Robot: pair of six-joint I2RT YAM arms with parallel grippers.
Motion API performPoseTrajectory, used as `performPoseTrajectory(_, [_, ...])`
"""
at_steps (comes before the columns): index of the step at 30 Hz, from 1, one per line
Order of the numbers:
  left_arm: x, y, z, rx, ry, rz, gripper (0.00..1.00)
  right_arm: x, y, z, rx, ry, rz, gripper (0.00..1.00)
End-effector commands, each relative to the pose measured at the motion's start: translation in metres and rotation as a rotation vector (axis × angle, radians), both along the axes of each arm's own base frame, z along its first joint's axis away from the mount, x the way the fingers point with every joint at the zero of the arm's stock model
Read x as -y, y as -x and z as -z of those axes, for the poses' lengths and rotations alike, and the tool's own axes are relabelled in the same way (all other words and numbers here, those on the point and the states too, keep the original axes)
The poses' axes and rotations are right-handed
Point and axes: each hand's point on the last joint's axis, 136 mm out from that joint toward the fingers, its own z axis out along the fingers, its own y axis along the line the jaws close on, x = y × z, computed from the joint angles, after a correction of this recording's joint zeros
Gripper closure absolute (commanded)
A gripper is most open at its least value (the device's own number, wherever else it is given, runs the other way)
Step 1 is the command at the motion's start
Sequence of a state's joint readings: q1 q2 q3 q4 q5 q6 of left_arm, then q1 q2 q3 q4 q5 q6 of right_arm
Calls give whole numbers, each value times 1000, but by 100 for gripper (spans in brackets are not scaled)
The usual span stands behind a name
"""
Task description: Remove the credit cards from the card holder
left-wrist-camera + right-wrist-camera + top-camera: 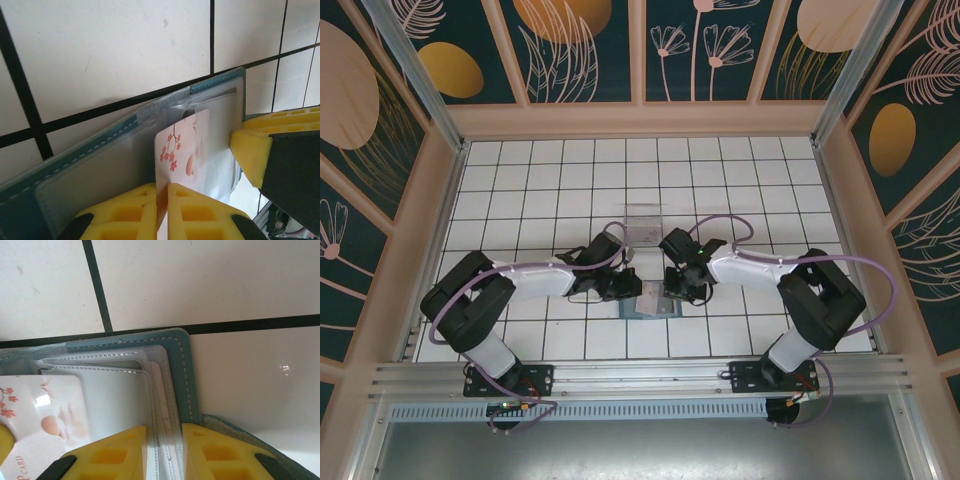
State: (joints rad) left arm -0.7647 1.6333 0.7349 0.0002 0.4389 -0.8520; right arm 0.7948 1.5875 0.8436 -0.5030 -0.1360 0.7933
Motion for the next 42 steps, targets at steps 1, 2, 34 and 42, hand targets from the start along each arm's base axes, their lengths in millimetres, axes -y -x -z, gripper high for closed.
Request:
performPoseTrajectory(1, [-16,-4,0,34,-97,-14,89,22,17,33,-65,120,-3,78])
performPoseTrajectory(2, [-19,-6,-1,42,-112,-21,89,21,17,32,-65,116,-2,78])
performPoseTrajectory(34, [-14,-111,-152,866,-493,474,100,5,-11,-24,76,5,9,69])
performPoseTrajectory(42, [-6,-122,-141,905,-622,809,100,26,-18,-41,125,-6,61,69])
